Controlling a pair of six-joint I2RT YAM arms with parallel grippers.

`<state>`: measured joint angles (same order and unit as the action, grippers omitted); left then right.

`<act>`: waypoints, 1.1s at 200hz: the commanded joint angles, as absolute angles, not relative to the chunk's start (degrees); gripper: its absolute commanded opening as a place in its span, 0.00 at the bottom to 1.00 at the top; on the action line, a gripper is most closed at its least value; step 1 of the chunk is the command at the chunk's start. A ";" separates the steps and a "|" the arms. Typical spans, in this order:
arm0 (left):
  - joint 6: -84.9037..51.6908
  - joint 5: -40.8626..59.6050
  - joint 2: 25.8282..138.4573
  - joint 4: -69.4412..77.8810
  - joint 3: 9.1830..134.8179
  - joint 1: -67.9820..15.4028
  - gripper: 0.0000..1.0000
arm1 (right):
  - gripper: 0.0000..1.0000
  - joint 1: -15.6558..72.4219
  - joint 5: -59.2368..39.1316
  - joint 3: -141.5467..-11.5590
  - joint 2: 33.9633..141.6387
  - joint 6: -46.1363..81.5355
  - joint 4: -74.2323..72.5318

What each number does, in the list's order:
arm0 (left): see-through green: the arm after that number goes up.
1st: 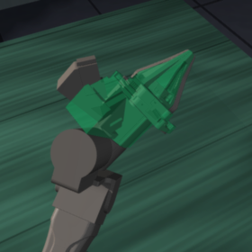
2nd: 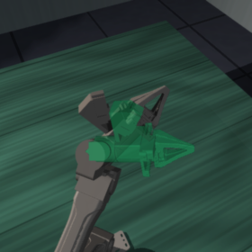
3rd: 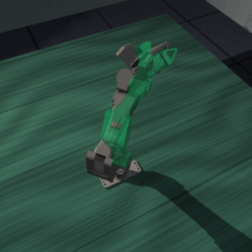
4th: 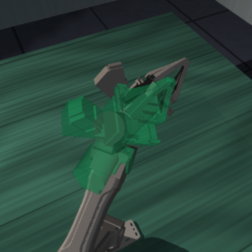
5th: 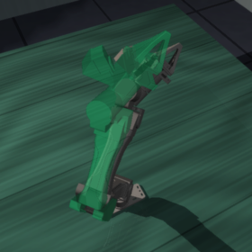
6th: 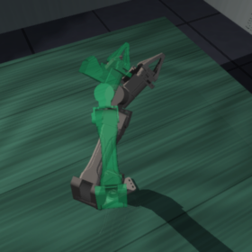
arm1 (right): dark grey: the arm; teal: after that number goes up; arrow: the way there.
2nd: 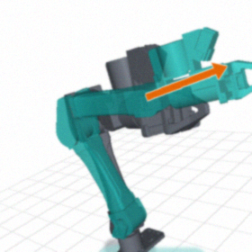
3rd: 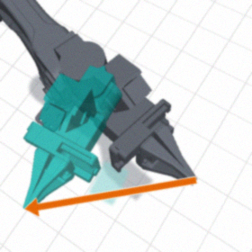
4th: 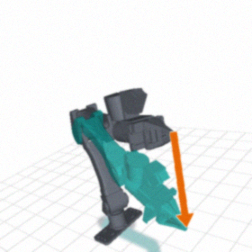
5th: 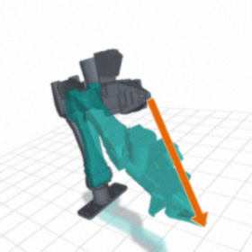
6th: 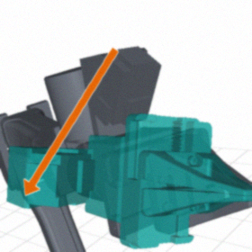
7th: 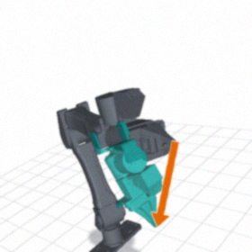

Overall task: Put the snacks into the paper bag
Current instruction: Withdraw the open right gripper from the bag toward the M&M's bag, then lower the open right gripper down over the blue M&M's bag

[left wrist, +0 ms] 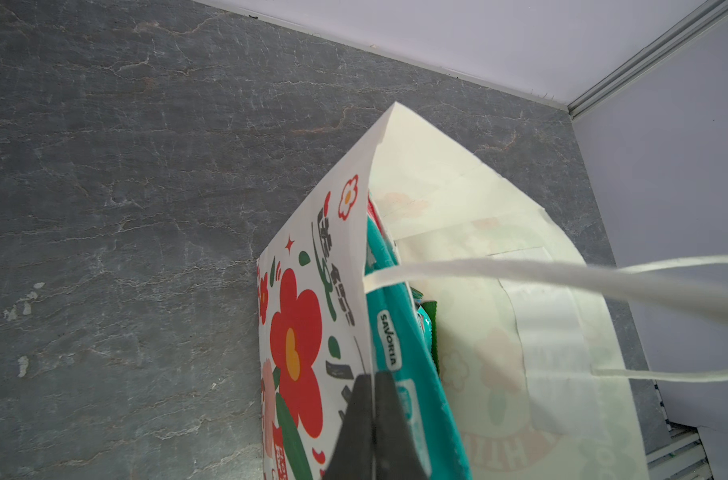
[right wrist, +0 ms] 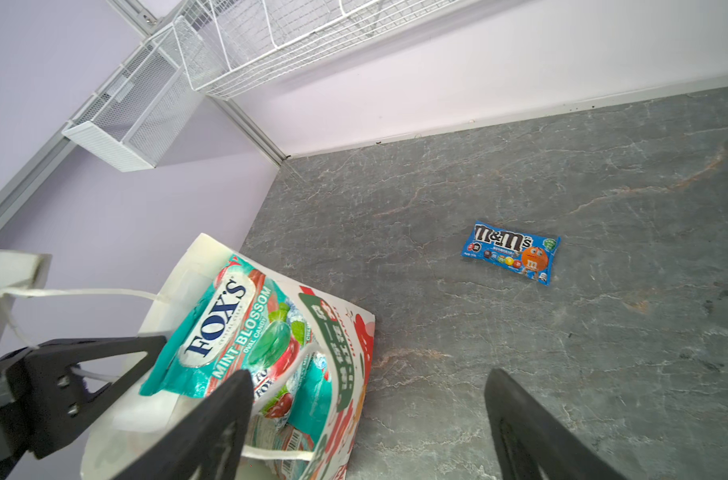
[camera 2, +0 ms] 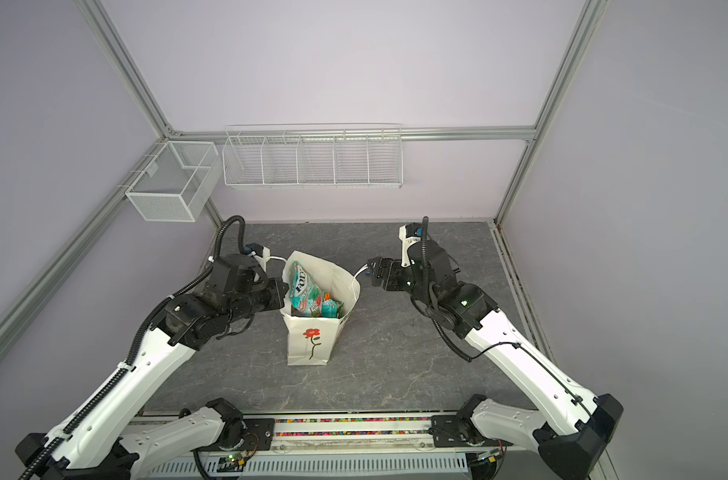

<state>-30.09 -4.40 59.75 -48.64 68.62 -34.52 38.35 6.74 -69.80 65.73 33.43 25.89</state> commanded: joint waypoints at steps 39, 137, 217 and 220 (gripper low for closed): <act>-28.14 -4.67 57.93 -44.38 70.65 -33.27 0.00 | 0.90 31.31 0.02 -66.89 69.21 33.39 26.62; -28.81 -3.90 55.15 -42.80 65.48 -32.34 0.00 | 0.90 23.60 -6.83 -65.92 74.79 34.27 23.90; -28.53 -0.61 54.76 -40.43 65.78 -31.64 0.00 | 0.89 18.38 -12.47 -67.66 86.05 36.16 19.89; -28.48 -0.58 54.88 -40.40 65.80 -31.64 0.00 | 0.89 18.23 -12.60 -67.79 86.69 36.25 19.80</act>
